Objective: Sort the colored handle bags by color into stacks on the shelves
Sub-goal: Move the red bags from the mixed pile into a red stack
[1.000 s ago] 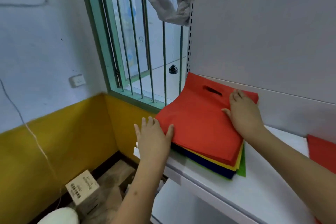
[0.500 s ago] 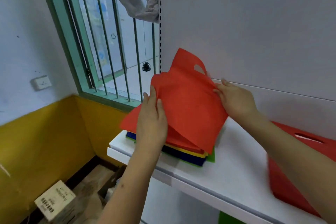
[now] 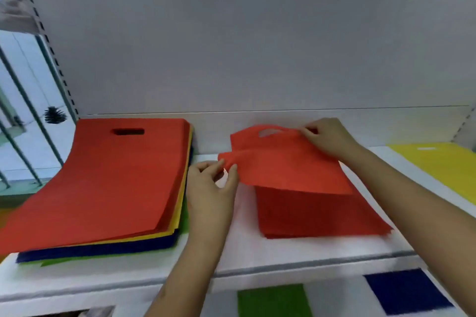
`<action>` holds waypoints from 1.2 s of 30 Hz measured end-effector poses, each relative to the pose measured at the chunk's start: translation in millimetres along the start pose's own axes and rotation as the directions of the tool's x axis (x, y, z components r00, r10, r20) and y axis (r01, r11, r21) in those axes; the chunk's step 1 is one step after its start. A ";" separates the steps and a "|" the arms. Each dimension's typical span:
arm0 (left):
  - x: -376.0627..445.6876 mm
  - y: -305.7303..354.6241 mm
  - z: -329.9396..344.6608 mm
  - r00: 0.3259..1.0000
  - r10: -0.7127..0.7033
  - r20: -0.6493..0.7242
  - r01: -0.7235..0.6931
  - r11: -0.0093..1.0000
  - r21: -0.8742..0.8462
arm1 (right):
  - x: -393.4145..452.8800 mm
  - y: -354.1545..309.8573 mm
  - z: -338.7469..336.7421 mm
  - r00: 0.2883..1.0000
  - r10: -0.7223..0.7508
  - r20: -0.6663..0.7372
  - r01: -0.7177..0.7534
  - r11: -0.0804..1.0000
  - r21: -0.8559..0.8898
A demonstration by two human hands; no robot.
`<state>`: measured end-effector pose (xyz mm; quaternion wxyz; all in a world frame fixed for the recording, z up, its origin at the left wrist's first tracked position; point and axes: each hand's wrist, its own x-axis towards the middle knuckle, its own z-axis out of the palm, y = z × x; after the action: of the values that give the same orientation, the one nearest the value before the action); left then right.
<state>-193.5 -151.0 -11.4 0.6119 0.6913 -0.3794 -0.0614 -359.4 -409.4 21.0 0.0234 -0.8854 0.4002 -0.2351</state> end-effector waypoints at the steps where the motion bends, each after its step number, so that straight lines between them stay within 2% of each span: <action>1: -4.7 -2.6 6.9 0.999 -0.002 0.037 0.002 1.000 0.013 | -1.8 10.9 1.3 0.999 0.009 0.034 -0.008 1.000 -0.024; 4: -26.5 -10.1 34.4 0.973 -0.039 0.226 0.004 0.988 0.153 | -14.6 43.1 7.9 0.978 0.035 0.204 -0.019 0.997 -0.080; 6: -43.6 -16.6 46.4 0.924 -0.076 0.374 -0.018 0.970 0.242 | -27.3 56.8 20.8 0.936 0.073 0.346 -0.045 0.995 -0.087; 8: -57.0 -21.1 53.3 0.882 -0.101 0.460 -0.049 0.951 0.304 | -35.2 65.5 33.8 0.886 0.151 0.438 -0.120 0.988 -0.097; 10: -62.4 -23.8 57.5 0.857 -0.101 0.505 -0.109 0.923 0.370 | -35.7 71.0 41.4 0.867 0.231 0.442 -0.205 0.973 -0.108; 13: -62.7 -26.0 61.3 0.815 -0.119 0.567 -0.168 0.889 0.427 | -30.8 70.5 42.6 0.869 0.326 0.373 -0.315 0.945 -0.092; 20: -47.6 -22.2 57.3 0.794 -0.094 0.601 -0.234 0.864 0.445 | -23.5 48.7 50.3 0.882 0.380 0.277 -0.385 0.922 -0.038; 22: -37.1 -12.2 46.2 0.850 0.014 0.527 -0.256 0.885 0.388 | -14.2 28.3 50.8 0.915 0.345 0.209 -0.348 0.937 -0.021; 25: -17.4 6.9 15.9 0.929 0.187 0.320 -0.289 0.905 0.312 | 7.7 -29.0 46.5 0.983 0.152 0.101 -0.161 0.983 0.091; 29: 8.4 15.2 -39.4 0.958 0.276 0.079 -0.284 0.871 0.400 | 28.8 -128.4 44.0 0.991 -0.129 -0.024 0.131 0.968 0.214; 32: 20.3 10.4 -89.7 0.956 0.278 -0.096 -0.195 0.844 0.499 | 38.6 -195.6 56.8 0.956 -0.287 -0.057 0.292 0.928 0.231; 36: 22.4 -9.2 -154.9 0.957 0.091 -0.276 0.092 0.806 0.585 | 41.9 -257.6 77.4 0.915 -0.402 -0.033 0.403 0.908 0.111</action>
<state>-88.5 -41.0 26.6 0.4146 0.8488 -0.2854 0.1621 -122.2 -276.2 28.1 0.0236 -0.9449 0.1949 -0.2619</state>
